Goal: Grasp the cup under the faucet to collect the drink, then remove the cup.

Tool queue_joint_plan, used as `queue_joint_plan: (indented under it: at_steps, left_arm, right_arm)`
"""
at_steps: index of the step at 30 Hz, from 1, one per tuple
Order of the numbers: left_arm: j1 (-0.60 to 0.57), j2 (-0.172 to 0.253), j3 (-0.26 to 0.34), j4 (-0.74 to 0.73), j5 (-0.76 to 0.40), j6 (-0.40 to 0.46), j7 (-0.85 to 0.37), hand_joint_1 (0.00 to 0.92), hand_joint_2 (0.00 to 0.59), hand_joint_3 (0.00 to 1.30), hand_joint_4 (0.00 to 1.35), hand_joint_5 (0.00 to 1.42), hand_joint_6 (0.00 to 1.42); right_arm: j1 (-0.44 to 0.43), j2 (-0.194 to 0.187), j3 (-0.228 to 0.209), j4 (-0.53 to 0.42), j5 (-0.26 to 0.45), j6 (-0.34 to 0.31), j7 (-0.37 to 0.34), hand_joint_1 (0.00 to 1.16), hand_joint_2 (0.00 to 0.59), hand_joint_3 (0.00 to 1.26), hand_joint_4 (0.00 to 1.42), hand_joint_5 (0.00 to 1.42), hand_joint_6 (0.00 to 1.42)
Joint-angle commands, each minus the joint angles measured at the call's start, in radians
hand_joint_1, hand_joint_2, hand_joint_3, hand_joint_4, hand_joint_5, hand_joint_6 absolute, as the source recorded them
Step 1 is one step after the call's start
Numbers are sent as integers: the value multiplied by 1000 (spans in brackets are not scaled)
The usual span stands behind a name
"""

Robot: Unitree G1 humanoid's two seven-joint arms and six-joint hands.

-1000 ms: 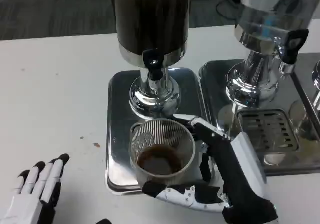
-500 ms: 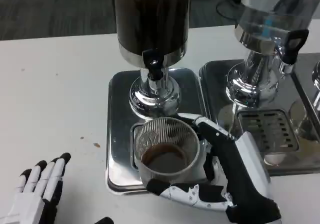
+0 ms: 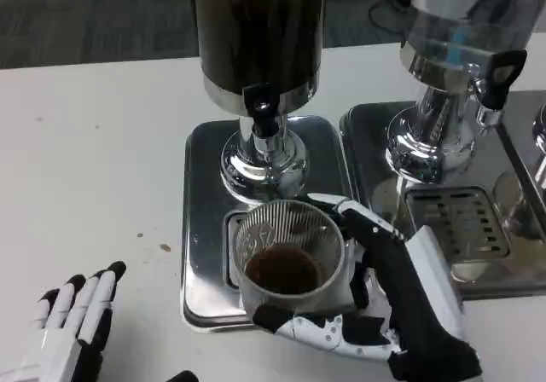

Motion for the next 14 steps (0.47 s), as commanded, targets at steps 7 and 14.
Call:
queue_joint_plan:
  at_steps: [7, 14]
  left_arm:
    - [16, -12, -7, -13, 11, 19, 19, 0, 63, 0, 0, 0, 0]
    - [9, -17, -6, -17, 7, 25, 14, 0, 65, 0, 0, 0, 0]
  right_arm:
    - [-10, 17, -15, -15, 27, -30, -8, 987, 134, 495, 619, 887, 1321]
    - [-15, 16, -18, -16, 22, -34, -10, 989, 131, 495, 619, 887, 1321]
